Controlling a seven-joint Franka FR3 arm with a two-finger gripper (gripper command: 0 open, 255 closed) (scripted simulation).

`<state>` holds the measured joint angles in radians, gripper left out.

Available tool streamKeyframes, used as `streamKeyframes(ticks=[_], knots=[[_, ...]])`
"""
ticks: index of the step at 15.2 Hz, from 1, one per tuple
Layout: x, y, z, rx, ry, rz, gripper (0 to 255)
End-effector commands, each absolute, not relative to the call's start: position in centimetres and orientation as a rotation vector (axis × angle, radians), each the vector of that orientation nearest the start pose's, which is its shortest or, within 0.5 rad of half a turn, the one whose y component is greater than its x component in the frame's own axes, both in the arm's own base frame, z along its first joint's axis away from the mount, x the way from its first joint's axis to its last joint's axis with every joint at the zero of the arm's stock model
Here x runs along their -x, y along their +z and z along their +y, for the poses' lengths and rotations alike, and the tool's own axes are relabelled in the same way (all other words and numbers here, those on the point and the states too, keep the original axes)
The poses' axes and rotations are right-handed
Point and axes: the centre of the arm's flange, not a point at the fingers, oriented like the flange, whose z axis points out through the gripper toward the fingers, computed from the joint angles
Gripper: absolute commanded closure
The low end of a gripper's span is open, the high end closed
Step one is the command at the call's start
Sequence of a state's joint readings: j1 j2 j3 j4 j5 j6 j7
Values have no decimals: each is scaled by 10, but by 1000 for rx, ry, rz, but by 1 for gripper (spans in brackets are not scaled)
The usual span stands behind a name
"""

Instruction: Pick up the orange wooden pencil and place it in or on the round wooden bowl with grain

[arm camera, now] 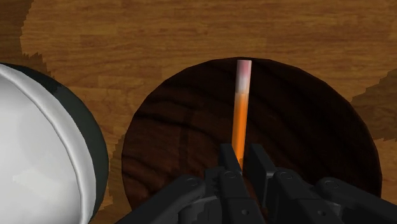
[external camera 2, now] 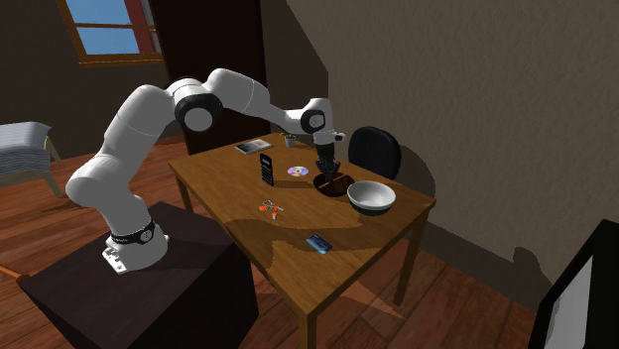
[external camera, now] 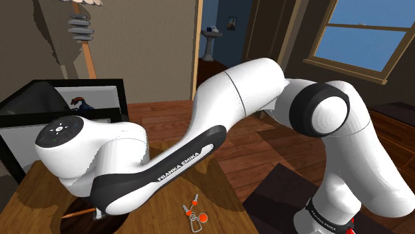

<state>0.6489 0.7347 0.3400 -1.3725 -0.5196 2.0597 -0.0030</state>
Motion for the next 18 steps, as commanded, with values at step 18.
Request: streamKeyframes(ticks=[18], knots=[[-457,347,570,2797,-185,-1826,0]])
